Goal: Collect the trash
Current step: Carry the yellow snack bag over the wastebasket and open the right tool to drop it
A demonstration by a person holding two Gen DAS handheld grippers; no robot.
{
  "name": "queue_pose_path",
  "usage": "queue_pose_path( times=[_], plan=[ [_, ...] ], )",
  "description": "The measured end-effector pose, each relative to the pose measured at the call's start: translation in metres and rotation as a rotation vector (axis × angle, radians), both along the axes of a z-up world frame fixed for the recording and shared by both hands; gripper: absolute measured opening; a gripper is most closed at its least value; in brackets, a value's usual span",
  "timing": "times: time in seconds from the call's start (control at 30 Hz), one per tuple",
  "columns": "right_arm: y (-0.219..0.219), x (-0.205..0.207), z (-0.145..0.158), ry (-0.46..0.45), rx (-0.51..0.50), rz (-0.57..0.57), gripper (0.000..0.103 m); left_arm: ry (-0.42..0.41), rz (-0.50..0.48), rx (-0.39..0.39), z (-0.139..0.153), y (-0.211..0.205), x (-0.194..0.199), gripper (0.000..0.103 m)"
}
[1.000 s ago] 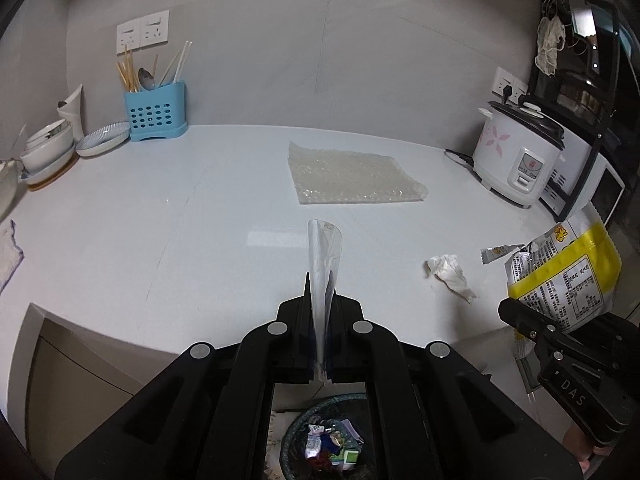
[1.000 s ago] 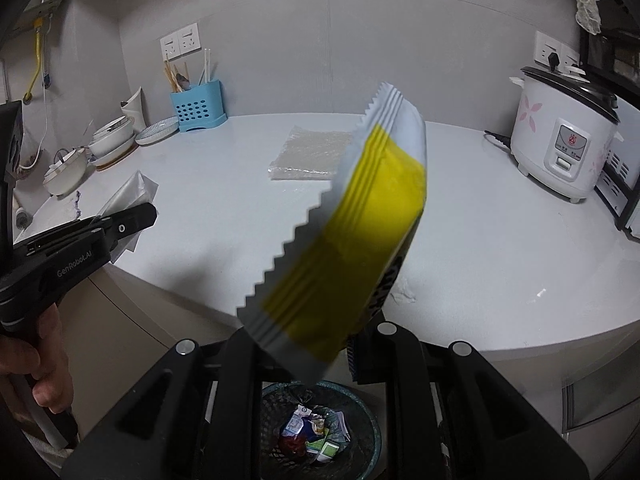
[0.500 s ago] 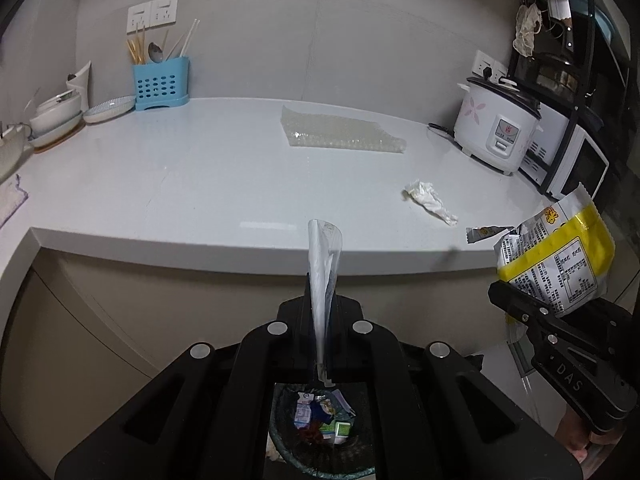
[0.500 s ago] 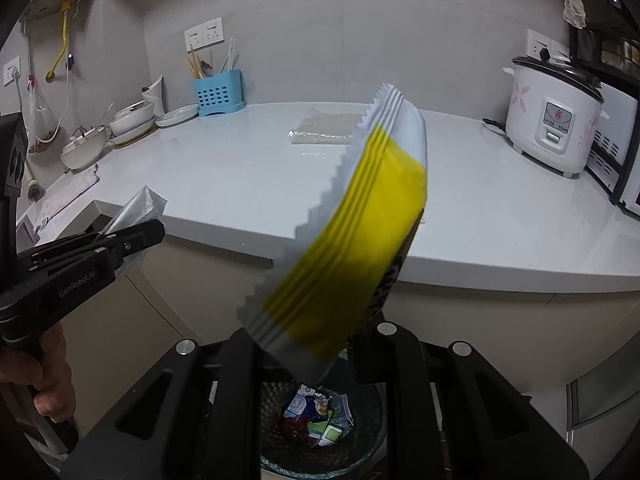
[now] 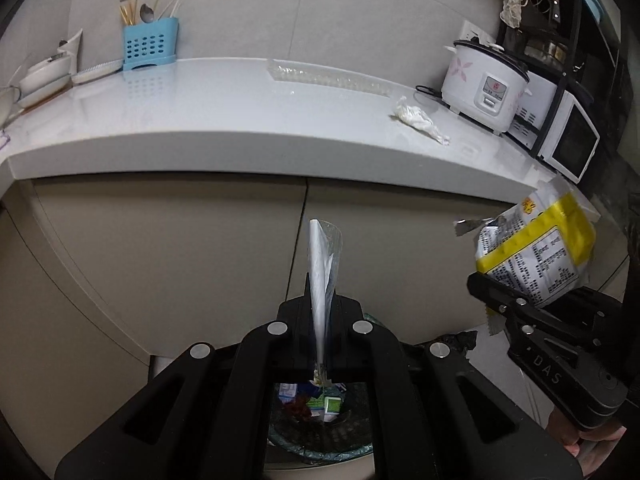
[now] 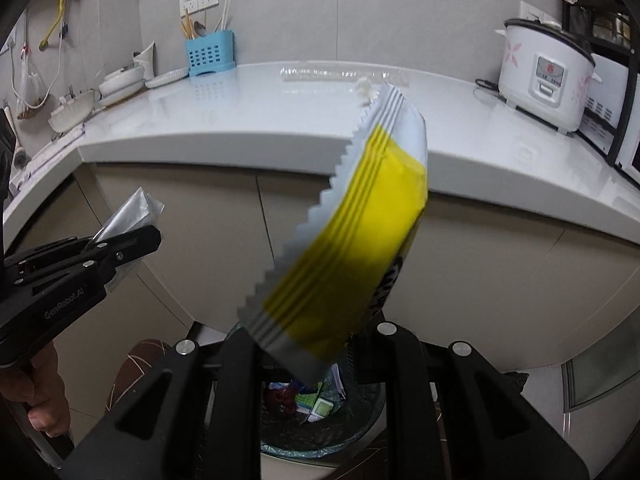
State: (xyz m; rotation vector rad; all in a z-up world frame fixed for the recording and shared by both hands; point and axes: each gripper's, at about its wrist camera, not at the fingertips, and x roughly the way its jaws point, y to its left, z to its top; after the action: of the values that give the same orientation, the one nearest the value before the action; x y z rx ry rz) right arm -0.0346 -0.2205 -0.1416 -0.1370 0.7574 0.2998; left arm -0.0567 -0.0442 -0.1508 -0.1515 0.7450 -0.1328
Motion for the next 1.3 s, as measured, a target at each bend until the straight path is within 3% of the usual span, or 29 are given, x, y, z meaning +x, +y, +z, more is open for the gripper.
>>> queue_pose_path(
  times=[0.47, 0.9, 1.3],
  plan=[
    [0.016, 0.001, -0.078, 0.085, -0.037, 0.011, 0.016, 0.101, -0.043, -0.01, -0.088, -0.016, -0.001, 0.002],
    [0.03, 0.039, -0.16, 0.229, -0.045, 0.003, 0.017, 0.21, -0.019, -0.02, -0.166, -0.003, 0.022, 0.002],
    [0.036, 0.052, -0.205, 0.315, -0.043, 0.018, 0.02, 0.269, 0.003, -0.005, -0.199, 0.006, 0.026, 0.002]
  ],
)
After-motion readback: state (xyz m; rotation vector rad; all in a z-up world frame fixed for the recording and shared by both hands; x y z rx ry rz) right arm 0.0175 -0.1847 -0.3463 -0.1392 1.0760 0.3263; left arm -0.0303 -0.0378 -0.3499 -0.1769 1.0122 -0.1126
